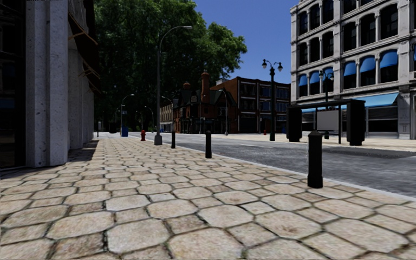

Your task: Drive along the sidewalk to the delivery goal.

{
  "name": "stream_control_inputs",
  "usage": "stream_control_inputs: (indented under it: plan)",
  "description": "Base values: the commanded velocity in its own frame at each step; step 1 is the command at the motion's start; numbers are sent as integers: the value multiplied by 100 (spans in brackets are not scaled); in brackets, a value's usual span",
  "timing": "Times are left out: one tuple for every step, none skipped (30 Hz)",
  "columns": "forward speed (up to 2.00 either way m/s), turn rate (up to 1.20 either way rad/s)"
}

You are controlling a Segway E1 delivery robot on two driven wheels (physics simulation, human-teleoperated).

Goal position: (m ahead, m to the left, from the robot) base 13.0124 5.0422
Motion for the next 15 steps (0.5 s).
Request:
stream_control_inputs:
  plan:
    - [199, 26]
    - [199, 26]
    - [199, 27]
    - [199, 31]
    - [199, 31]
    - [199, 33]
    - [199, 34]
    - [199, 35]
    - [199, 35]
    - [199, 35]
    - [199, 35]
    - [199, 36]
    - [199, 37]
    - [199, 37]
    - [199, 38]
